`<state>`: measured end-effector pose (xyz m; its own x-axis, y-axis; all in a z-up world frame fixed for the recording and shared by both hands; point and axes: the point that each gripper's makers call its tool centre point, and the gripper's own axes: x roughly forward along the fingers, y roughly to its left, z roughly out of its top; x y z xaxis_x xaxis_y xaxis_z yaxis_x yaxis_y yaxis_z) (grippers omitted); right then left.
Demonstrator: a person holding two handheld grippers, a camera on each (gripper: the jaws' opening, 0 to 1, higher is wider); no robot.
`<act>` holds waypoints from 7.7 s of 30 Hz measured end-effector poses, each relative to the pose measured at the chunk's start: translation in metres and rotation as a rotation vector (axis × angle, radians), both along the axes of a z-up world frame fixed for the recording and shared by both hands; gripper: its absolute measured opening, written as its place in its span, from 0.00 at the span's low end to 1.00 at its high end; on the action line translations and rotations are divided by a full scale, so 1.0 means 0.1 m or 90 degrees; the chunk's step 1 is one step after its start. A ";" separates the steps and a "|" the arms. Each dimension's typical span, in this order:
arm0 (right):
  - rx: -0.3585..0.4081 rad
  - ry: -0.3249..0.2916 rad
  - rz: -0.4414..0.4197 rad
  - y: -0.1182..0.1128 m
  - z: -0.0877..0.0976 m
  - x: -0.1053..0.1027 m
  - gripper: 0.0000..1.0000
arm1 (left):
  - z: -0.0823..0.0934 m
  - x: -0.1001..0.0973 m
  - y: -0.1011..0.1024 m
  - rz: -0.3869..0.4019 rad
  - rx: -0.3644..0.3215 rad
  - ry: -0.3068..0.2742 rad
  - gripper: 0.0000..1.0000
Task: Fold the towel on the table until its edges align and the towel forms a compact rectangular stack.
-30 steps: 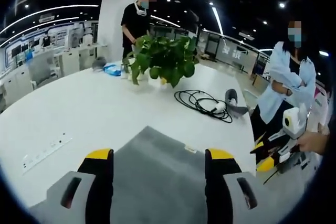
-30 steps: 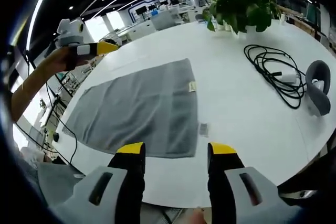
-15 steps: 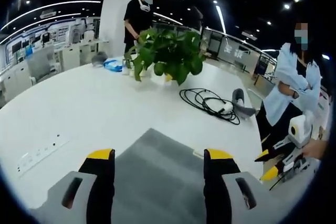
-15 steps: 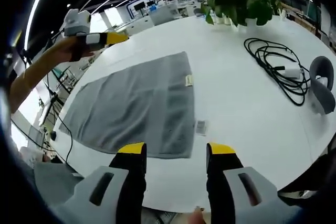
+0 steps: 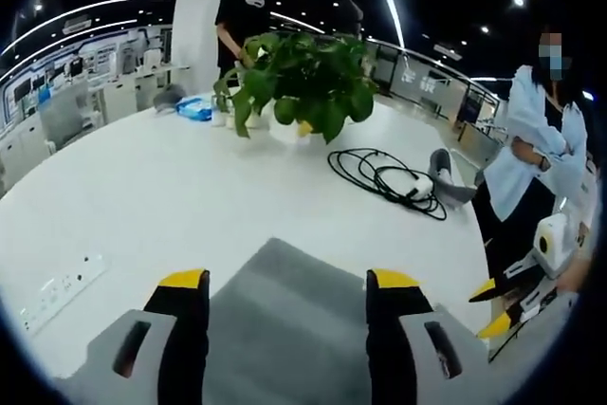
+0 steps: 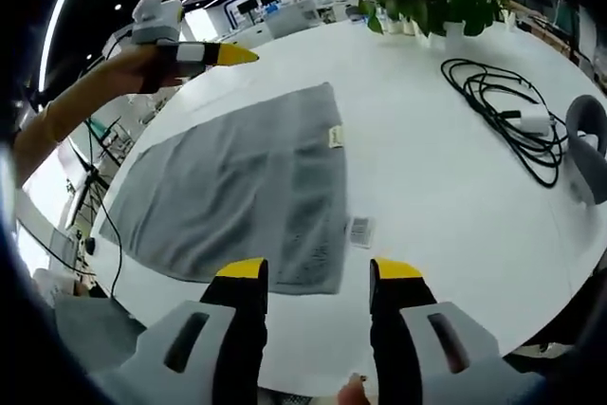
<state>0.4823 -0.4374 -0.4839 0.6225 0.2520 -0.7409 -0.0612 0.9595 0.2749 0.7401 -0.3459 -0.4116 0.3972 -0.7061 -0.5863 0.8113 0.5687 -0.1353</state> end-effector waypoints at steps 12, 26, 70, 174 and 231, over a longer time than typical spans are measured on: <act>-0.061 0.028 0.019 -0.02 -0.20 0.06 0.35 | -0.27 0.13 -0.26 -0.024 0.018 0.016 0.66; -0.094 0.032 0.037 0.04 -0.32 0.10 0.27 | -0.63 0.14 -0.37 -0.048 0.049 0.039 0.65; -0.227 -0.027 0.145 0.24 -0.16 0.28 0.01 | -0.83 0.01 -0.64 -0.049 0.032 0.106 0.56; -0.161 -0.179 0.284 0.95 0.73 0.39 0.00 | -0.23 0.06 -0.56 0.027 -0.026 0.161 0.01; -0.136 -0.329 0.441 2.49 1.80 0.44 0.00 | 0.94 0.10 1.10 0.089 -0.062 0.048 0.01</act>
